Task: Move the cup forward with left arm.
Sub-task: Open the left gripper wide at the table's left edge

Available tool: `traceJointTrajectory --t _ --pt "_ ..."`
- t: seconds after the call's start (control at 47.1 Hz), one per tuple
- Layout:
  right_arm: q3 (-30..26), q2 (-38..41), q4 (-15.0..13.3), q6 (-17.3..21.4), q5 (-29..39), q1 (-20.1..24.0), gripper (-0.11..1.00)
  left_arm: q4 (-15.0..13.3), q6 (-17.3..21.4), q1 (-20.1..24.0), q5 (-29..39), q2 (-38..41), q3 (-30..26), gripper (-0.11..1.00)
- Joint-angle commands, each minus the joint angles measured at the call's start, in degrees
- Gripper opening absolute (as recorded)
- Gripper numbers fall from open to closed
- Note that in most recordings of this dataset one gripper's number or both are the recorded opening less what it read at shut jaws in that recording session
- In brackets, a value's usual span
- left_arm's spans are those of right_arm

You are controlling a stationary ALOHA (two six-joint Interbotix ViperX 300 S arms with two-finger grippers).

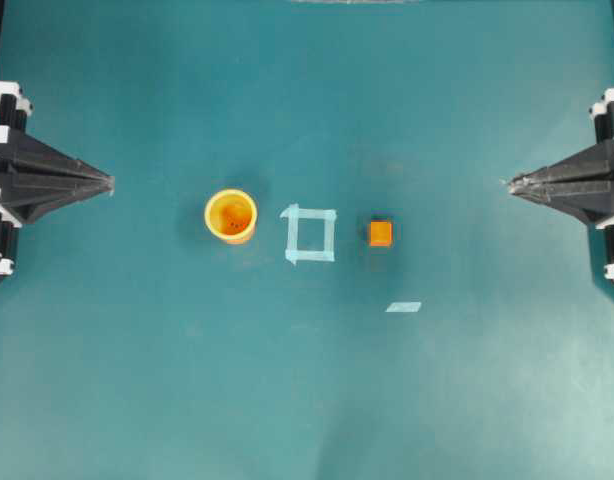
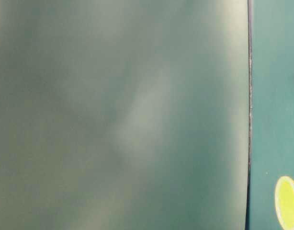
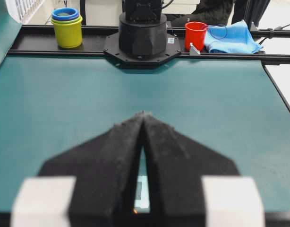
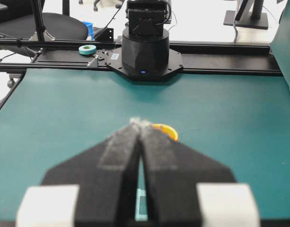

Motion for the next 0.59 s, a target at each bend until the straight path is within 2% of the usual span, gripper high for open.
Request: traceJointTrajectory --t 0.0,0.339,0.445,0.573 --pt "-2.20 0.44 0.00 -0.18 -0.44 -0.09 -0.01 0.09 1.14 0.62 0.79 -0.44 -0.70 -0.01" --pt "-2.99 0.53 -0.97 -0.44 0.35 -0.09 0.00 0.09 1.85 0.88 4.13 -0.88 -0.79 0.00" --pt "-2.99 0.53 -0.97 -0.44 0.44 -0.18 0.00 0.53 3.34 0.88 4.57 -0.44 -0.70 0.00" --pt "-3.08 0.53 -1.05 -0.44 0.44 -0.18 0.00 0.53 6.86 0.88 5.10 -0.26 -0.62 0.00"
